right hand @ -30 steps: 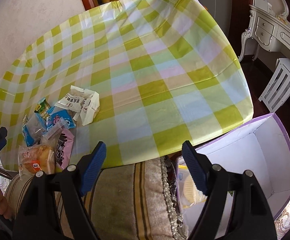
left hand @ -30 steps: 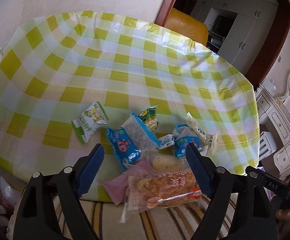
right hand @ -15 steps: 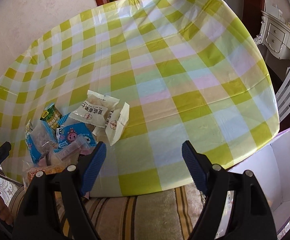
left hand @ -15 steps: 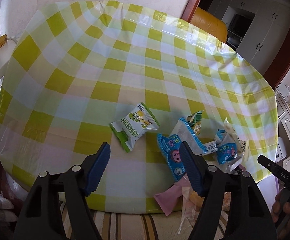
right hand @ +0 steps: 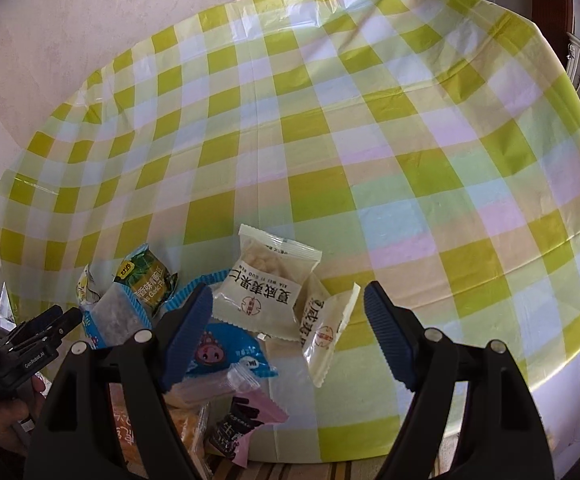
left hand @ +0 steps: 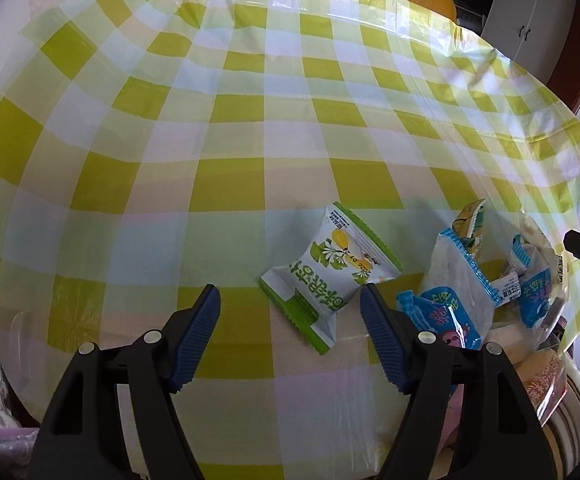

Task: Organize snacks
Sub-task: 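Grasp a white-green biscuit packet with the left gripper while the right grasps a white red-print packet, then lift both packets and carry them toward the purple-rimmed box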

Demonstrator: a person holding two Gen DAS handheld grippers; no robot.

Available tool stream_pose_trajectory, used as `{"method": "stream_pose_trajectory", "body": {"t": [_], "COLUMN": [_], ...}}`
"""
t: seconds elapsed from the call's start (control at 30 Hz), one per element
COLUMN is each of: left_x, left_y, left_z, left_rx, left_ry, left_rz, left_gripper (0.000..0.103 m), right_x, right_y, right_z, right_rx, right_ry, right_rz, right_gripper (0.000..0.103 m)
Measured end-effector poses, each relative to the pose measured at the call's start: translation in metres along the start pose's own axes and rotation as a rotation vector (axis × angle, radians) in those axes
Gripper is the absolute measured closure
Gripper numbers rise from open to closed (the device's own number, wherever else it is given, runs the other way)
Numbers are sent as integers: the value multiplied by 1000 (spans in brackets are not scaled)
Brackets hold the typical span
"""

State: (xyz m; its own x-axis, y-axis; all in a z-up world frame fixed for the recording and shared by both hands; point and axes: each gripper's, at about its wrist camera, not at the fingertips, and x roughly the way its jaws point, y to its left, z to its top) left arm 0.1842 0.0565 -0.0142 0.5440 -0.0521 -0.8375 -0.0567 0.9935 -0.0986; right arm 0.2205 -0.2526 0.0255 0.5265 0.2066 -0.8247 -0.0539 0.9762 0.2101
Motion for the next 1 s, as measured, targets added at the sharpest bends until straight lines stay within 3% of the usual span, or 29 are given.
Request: {"method": "stream_pose_trajectory", "body": {"t": [0.37,0.43,0.47,0.57,0.73,1.0], "left_x": [24,29,31,34,34,30], "left_y": [-8,-6,-5,-6,-3,3], "left_z": [17,19,21,24,24,22], "left_rx": [104,93,89,92,79,37], "left_ry": [-27,-18,-17,-32,-46,-62], "left_rz": [0,-17,-19,-19,-1,-2], "left_gripper": [34,44,45,49,66,68], "right_x": [46,52,53,58,65,68], "right_y": [9,9,8,3,1,6], "right_z": [19,18,18,17,15,14], "right_rx": [-46,-57,-54,-40,-44,-101], "right_ry": [101,110,109,112,114,80], "right_rz": [-19,-24,-28,-27,-41,-86], "right_gripper": [25,25,25,35,54,58]}}
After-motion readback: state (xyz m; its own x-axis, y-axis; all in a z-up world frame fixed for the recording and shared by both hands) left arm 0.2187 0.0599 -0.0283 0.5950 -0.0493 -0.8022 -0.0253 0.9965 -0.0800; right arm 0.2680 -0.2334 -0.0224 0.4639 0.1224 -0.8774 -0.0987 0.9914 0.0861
